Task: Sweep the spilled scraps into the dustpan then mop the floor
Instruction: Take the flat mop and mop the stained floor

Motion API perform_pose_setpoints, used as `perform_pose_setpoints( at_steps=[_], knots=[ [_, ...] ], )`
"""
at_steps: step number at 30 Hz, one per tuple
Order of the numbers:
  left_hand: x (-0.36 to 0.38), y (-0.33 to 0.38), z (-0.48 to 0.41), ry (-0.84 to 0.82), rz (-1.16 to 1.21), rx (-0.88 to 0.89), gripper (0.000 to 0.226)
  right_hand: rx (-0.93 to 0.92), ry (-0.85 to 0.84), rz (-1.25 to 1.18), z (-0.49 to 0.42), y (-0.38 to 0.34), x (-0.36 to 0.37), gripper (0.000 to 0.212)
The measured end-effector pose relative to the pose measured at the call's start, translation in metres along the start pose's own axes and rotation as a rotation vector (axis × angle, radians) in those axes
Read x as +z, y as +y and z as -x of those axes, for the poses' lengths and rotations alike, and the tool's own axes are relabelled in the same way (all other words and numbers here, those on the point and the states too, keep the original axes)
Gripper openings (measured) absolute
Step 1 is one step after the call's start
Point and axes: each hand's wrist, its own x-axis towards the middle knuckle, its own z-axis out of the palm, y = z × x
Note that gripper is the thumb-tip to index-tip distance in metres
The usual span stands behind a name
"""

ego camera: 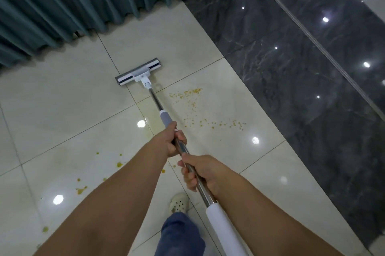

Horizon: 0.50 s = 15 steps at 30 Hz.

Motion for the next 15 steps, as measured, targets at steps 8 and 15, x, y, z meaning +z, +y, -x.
perform_pose_setpoints(
  at_steps=[8, 15],
  knots=[
    [0.020, -0.173, 0.033, -0.002, -0.046, -0.077, 0.035, 0.005, 0.093, 0.075, 0.086, 0.104, -0.116, 0.026],
    [0.033, -0.374, 0.069, 0.000, -0.093, -0.107, 0.037, 0.022, 0.128, 0.024, 0.184, 0.227, -0.238, 0.029]
  ],
)
